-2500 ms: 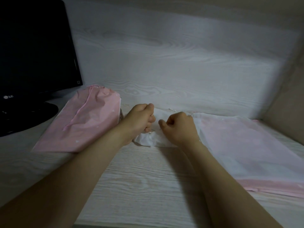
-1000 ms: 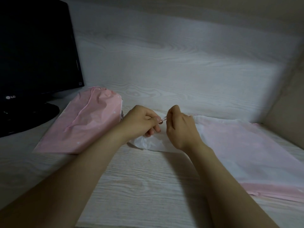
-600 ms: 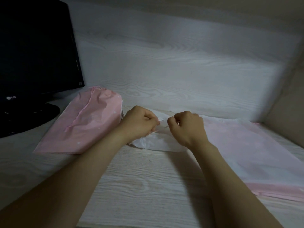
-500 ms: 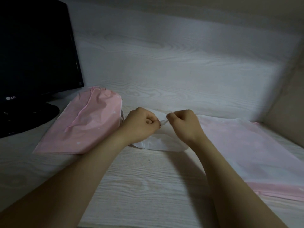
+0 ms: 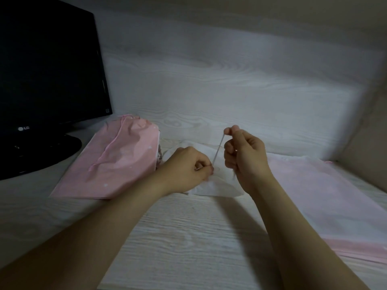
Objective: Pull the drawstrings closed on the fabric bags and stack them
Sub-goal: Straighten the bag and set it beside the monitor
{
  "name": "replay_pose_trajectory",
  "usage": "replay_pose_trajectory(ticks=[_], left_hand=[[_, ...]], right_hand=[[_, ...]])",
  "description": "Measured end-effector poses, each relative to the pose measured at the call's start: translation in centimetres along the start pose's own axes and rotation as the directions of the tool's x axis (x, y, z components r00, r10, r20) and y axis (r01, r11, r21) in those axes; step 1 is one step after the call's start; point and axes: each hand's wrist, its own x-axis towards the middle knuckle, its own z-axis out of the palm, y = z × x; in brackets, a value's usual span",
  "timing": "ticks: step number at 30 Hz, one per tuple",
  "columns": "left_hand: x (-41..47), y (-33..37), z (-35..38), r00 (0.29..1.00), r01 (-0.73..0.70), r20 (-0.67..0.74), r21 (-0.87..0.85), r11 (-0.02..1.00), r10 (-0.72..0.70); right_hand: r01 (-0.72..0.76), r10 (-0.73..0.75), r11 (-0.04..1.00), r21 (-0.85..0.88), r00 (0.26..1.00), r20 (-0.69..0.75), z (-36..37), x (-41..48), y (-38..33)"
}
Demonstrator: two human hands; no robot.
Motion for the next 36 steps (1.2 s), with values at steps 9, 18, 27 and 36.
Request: replay_pose_trajectory(ticks=[9, 18, 27, 36], left_hand=[[-0.4, -1.1, 0.2, 0.995, 0.098, 0.013, -0.295, 0.951, -0.098], [0.3, -1.7, 0.3, 0.969, 0.216, 0.000, -0.482, 0.849, -0.246], [0.3, -1.7, 0.0, 0.949, 0.278, 0.059, -0.629, 0.727, -0.311], [0.2, -1.7, 0.0, 0.950, 0.310, 0.162, -0.591, 0.745, -0.268]], right_hand=[[0.361, -0.421, 0.282, -0.889, 0.879, 0.224, -1.9, 2.0, 4.2], [0.456, -0.248, 0.469, -0.757, 0.890, 0.383, 0.5, -1.3, 1.3], [0.568, -0.276, 0.271, -0.777, 0.819, 0.503, 0.3, -0.6, 1.6], [0.515, -0.231, 0.085, -0.853, 0.843, 0.486, 0.6, 0.1, 2.9]])
